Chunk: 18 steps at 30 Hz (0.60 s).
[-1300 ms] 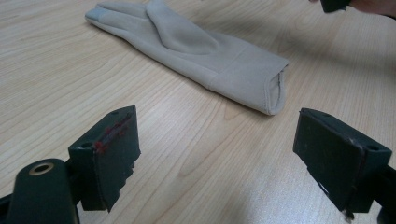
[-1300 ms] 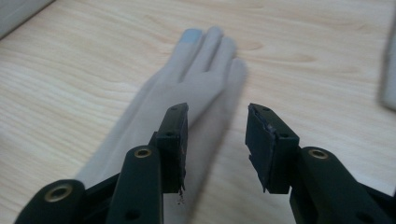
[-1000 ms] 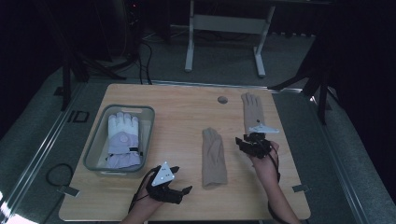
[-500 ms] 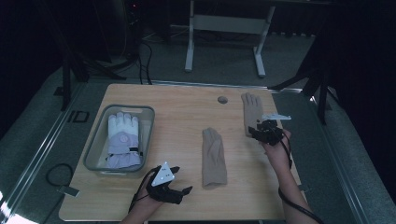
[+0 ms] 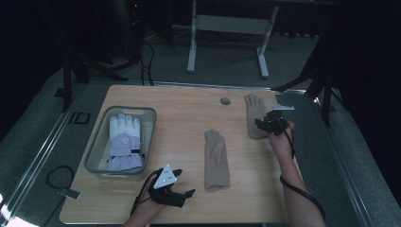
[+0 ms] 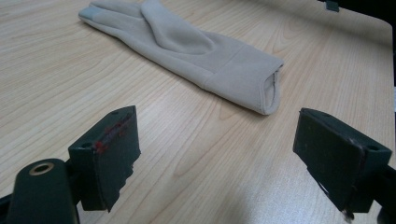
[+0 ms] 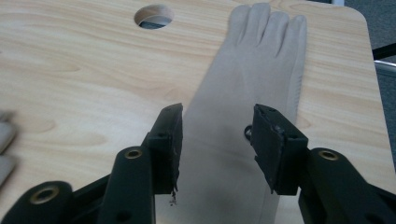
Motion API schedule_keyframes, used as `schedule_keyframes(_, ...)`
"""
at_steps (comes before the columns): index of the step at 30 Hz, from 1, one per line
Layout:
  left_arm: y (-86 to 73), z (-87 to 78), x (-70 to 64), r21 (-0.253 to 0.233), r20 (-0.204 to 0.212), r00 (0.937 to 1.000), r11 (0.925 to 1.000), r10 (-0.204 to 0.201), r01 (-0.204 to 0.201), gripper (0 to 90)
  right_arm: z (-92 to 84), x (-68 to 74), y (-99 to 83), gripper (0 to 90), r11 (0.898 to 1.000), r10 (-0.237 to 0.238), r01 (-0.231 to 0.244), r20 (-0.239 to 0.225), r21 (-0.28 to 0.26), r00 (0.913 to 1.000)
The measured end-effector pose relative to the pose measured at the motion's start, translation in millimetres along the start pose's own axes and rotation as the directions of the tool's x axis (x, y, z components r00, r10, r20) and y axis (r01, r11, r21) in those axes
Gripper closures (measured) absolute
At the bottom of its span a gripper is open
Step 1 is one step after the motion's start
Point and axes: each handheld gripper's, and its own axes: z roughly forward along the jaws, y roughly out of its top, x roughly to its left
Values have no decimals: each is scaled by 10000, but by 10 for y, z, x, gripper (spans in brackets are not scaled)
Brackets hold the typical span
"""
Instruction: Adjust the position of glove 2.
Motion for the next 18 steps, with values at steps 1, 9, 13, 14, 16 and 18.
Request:
schedule_keyframes(1, 0, 1, -1, 11, 10, 10000, 10000, 12, -12, 145, 30, -23, 12, 543, 10000, -55, 54, 144, 33, 9999)
schedule_keyframes(9, -3, -3, 10, -14, -8, 10000, 10000, 28, -28, 146, 186, -118, 82, 548, 9998, 40, -48, 436, 174, 9990)
schedule_keyframes(13, -3, -15, 10, -26, -38, 10000, 10000, 11, -11, 146, 305, -143, 34, 546, 9987, 113, -138, 508, 492, 9986)
schedule_keyframes(14, -5, -17, 11, -25, -35, 10000, 10000, -4, 4, 145, 330, -147, 14, 544, 9986, 152, -179, 533, 505, 9985)
schedule_keyframes(16, -9, -15, 13, -19, -22, 10000, 10000, -41, 40, 146, 382, -156, -24, 535, 9979, 197, -227, 490, 609, 9986)
schedule_keyframes(18, -12, -12, 15, -7, -17, 10000, 10000, -45, 45, 146, 431, -164, -52, 527, 9967, 312, -349, 505, 730, 9982)
